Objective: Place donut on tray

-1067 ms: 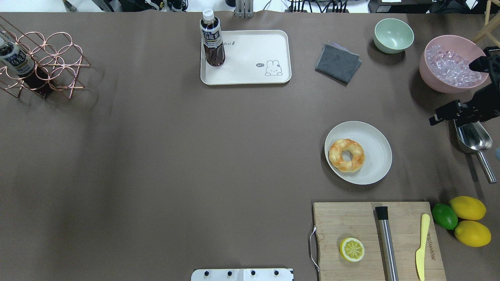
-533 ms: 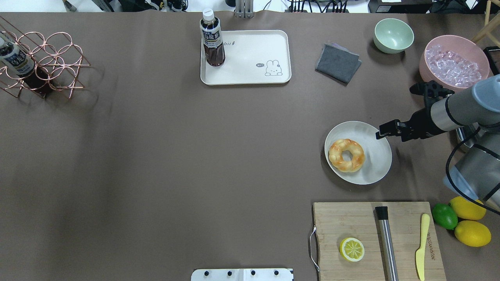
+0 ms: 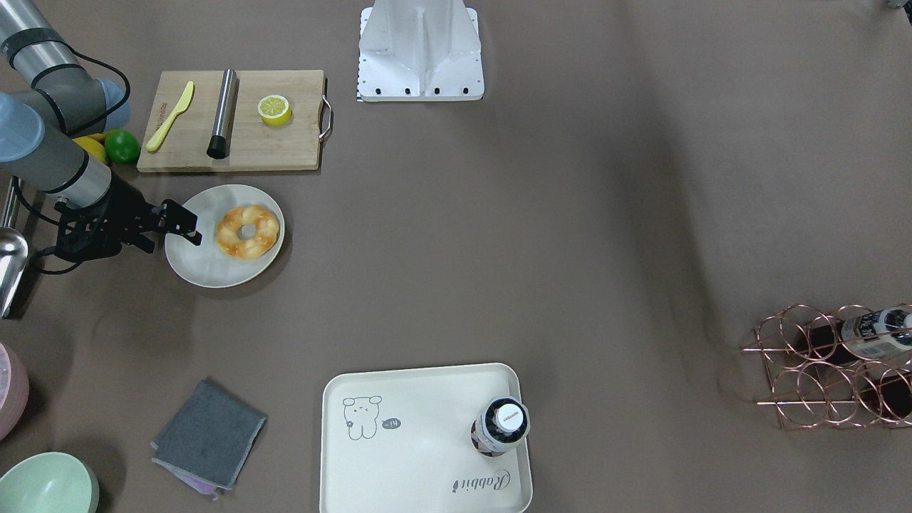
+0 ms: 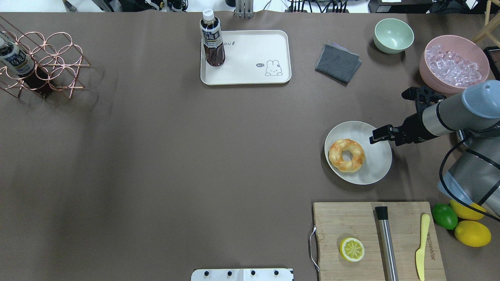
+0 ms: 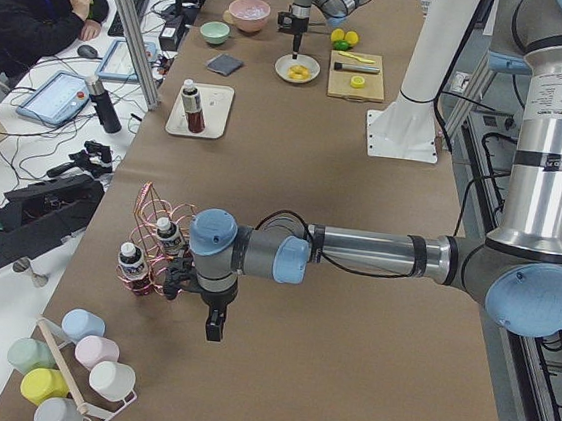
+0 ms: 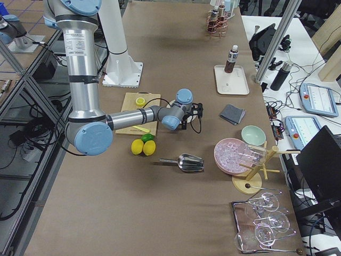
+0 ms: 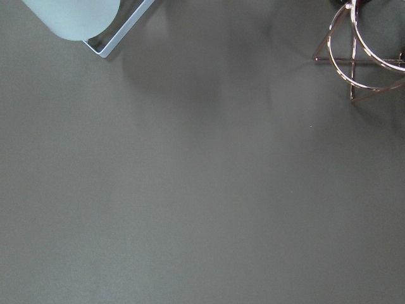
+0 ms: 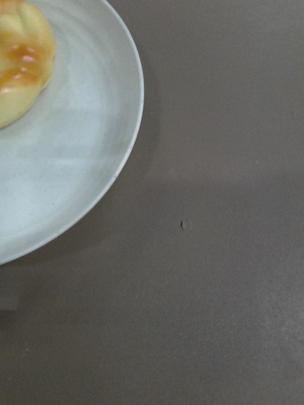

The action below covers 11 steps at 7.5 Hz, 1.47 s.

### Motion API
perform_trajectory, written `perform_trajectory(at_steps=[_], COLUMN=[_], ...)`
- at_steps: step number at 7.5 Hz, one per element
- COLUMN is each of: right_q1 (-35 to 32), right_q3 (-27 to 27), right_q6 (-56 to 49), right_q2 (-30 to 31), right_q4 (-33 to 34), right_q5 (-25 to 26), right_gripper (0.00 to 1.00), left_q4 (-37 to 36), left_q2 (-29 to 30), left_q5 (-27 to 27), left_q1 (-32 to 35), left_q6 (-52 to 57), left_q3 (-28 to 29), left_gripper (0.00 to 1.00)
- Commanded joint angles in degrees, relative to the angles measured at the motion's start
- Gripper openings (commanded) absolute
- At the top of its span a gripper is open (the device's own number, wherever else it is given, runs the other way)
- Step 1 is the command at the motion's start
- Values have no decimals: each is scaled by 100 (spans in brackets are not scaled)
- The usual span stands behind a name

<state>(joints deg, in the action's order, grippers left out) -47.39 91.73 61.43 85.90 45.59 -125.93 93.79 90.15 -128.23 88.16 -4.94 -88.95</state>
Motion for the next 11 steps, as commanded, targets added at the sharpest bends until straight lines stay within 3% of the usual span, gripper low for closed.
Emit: perform_trajectory(at_steps=[1,2,8,11], right_q1=[2,2,-33,-260], right_q3=[81,116,555,295], right_q6=[-17,-25,71,300], right_q2=[128,129,85,-659], right_q4=[-15,-15,-15,73], right_q5=[16,16,-98,-116], right_gripper=[16,0,0,0], left_q4=[-2,-2,16,7], left_q2=[-15,-15,-94,-59], left_q5=[0,0,0,-9], left_q1=[9,9,26,17], left_q6=[2,2,2,-7], left_q3=[1,1,1,1], left_gripper=[98,98,98,98])
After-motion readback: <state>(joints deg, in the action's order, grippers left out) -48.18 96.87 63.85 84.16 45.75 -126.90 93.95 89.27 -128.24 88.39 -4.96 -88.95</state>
